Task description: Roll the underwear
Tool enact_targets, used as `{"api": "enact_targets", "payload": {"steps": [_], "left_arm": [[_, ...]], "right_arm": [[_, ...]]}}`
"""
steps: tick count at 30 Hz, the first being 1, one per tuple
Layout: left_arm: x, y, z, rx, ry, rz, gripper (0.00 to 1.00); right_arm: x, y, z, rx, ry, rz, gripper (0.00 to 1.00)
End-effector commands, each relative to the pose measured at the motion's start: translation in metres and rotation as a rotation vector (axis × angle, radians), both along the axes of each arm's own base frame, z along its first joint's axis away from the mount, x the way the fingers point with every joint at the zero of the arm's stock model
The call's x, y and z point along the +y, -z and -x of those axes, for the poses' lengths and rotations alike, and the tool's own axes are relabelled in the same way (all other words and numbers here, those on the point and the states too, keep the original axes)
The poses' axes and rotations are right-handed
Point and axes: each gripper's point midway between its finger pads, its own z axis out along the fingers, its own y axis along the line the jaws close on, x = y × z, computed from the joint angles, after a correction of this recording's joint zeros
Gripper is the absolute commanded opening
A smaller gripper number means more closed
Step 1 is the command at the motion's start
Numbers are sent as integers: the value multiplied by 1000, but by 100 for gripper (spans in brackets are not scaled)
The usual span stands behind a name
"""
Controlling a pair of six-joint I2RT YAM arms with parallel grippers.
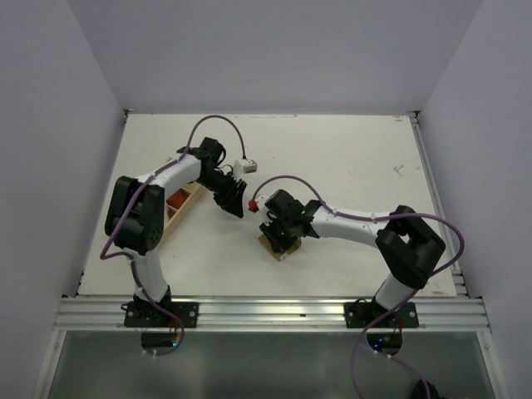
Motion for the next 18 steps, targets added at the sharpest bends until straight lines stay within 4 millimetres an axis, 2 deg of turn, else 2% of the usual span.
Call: {"api": "enact_targets", "payload": {"steps": [1, 2, 4, 5, 6, 7, 8, 9, 10, 11, 13, 14, 15, 16, 18], "left_arm": [[7, -29, -31, -162, -108, -26, 40], [12, -33, -41, -213, -142, -62, 40], [11, -62, -63, -330, -229, -38, 36], [21, -70, -78, -392, -320, -80, 36], [18, -89, -98, -481, -398, -35, 34], [18, -111, -103, -482, -511, 8, 34], [24, -122, -115, -517, -600, 6, 33], [22, -135, -124, -522, -671, 48, 31], [20, -143, -126, -512, -692, 78, 29], [11, -150, -123, -503, -641, 138, 28], [5, -150, -126, -459, -645, 205, 15], [1, -149, -123, -425, -609, 240, 5], [-1, -150, -121, -398, -577, 269, 0], [0, -142, -122, -351, -578, 273, 0], [16, -140, -126, -333, -593, 248, 0]], "right_arm": [[-37, 20, 18, 104, 39, 119, 18], [-38, 19, 14, 112, 54, 109, 18], [-35, 15, 11, 138, 68, 77, 19], [-33, 14, 8, 152, 74, 58, 19], [-32, 13, 8, 159, 73, 49, 19], [-30, 11, 7, 164, 71, 38, 19], [-30, 12, 7, 184, 70, 29, 19], [-29, 12, 6, 190, 67, 20, 19], [-28, 11, 6, 197, 66, 8, 19], [-26, 10, 4, 203, 66, -11, 19], [-21, 10, 8, 248, 46, -53, 19], [-18, 10, 10, 266, 34, -75, 20], [-14, 11, 13, 290, 22, -97, 20], [-12, 13, 16, 306, 17, -111, 20], [-2, 11, 17, 335, 15, -163, 20]]}}
